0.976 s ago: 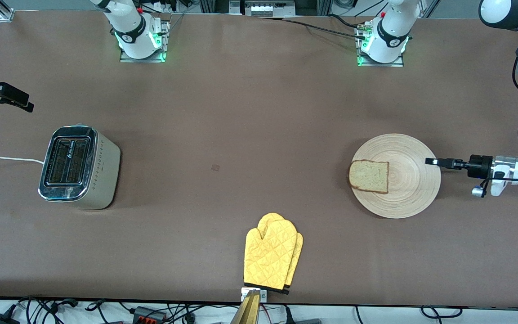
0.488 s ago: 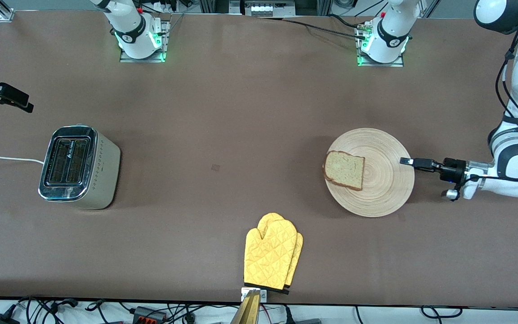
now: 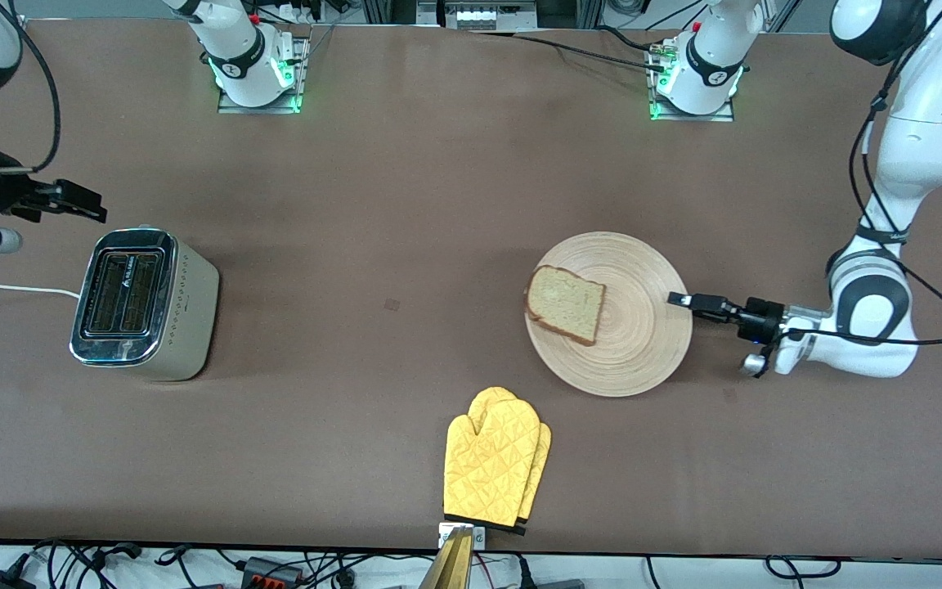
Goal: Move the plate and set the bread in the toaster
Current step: 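Slide the plate toward the toaster with the left gripper while the right gripper rises, then release the plate with the left gripper while the right gripper reaches the bread, then lower the right gripper onto the bread while the left gripper withdraws, then grasp the bread slice with the right gripper and lift it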
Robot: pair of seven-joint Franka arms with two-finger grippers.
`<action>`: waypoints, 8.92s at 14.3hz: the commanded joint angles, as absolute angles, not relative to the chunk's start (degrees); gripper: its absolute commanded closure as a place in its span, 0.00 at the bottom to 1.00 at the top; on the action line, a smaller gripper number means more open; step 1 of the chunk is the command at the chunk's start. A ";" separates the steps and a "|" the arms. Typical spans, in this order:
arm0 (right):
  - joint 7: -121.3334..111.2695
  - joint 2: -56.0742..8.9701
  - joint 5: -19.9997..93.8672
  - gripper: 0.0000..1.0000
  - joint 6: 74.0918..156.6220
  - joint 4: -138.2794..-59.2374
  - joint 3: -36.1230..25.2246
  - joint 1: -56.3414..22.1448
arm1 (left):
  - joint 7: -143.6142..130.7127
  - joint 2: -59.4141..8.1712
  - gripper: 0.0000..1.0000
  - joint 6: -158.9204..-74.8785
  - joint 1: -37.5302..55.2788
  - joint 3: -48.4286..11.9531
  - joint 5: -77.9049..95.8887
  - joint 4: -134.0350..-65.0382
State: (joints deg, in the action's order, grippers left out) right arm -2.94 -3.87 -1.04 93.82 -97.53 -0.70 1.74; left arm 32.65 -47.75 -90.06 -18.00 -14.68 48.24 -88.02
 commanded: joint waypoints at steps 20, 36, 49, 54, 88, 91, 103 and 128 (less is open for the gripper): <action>-1.76 -8.79 -0.62 0.00 97.29 -98.00 -0.62 -6.77 | 4.66 -40.60 1.00 -120.22 12.74 -14.68 51.50 -89.02; 12.48 -13.18 -0.61 0.00 102.04 -98.00 -0.53 -13.10 | 5.62 -42.19 0.92 -123.40 16.00 -14.77 57.74 -91.67; 12.13 -15.73 -0.53 0.00 103.97 -98.88 -0.53 -15.02 | 5.19 -42.28 0.51 -112.16 7.92 -13.63 54.42 -90.70; 12.74 -17.31 -0.53 0.00 106.87 -98.79 -0.53 -17.22 | 4.92 -41.13 0.51 -107.59 3.09 -13.36 45.54 -88.86; 47.73 -35.95 3.43 0.32 127.79 -95.45 -0.88 -32.52 | 4.04 -16.27 0.00 -75.06 -10.72 -13.09 -3.08 -69.16; 47.46 -35.95 3.69 0.35 128.76 -95.45 -0.79 -32.34 | 3.78 -12.14 0.00 -74.88 -10.90 -13.09 -2.99 -73.38; 47.37 -36.74 3.69 0.37 130.34 -95.89 -0.79 -32.34 | 3.60 0.17 0.00 -82.17 -5.38 -8.28 -2.02 -90.25; 43.08 -36.57 0.45 1.00 124.75 -91.77 -0.88 -33.22 | 2.46 6.68 0.00 -88.42 -4.75 -7.38 1.23 -99.58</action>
